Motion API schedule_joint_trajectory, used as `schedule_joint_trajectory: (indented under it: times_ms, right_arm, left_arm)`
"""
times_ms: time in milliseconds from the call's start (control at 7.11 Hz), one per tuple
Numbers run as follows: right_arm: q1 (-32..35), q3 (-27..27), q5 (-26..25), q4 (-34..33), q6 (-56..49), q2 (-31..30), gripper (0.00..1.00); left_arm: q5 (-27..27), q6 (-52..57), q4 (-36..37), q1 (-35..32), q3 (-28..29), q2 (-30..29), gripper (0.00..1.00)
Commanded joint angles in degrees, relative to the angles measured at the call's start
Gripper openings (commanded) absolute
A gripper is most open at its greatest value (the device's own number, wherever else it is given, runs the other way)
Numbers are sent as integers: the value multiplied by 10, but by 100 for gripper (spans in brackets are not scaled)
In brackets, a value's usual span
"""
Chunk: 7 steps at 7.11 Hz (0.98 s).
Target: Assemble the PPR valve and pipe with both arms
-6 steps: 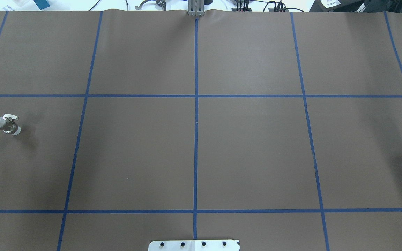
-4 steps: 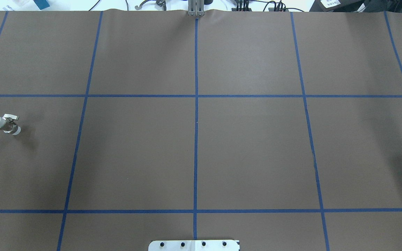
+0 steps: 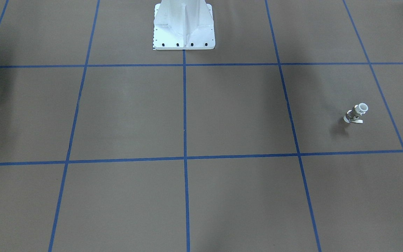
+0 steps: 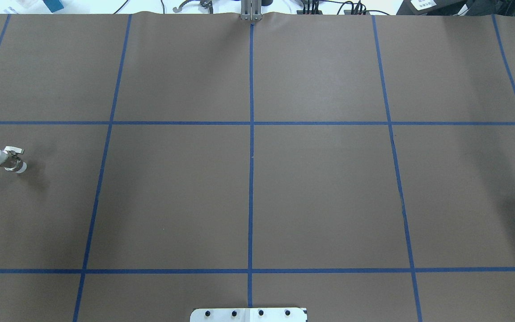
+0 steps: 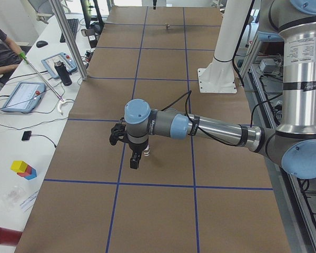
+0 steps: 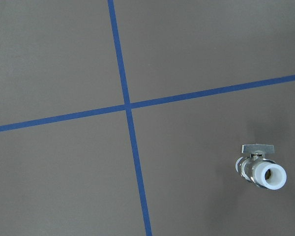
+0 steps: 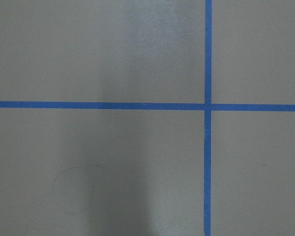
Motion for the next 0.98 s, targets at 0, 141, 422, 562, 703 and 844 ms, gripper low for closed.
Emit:
schedule_joint_trajectory:
  times_ms: [0,141,422,562,703,844]
  right_arm:
    - [-1,0,0,0,0,0,100]
    - [-1,-1,3,0,0,-1,100]
    - [-1,1,24,0,0,-2,100]
    - [-2,-2,20,0,-1,-2,100]
    - [-3,-2,21,0,-1,-1,100]
    - [-4,-1,23,0,0,-1,100]
  left_arm:
    - [-2,-2,-1,0,-8,6,100]
    - [-2,-3,0,0,-15,6,100]
    - [-1,-20,1,1,-17,4,100]
    - [2,-44,-3,39,-7,-2,100]
    - [2,-69,-18,96,-6,-4,100]
    - [3,-192,-55,148,-9,-5,100]
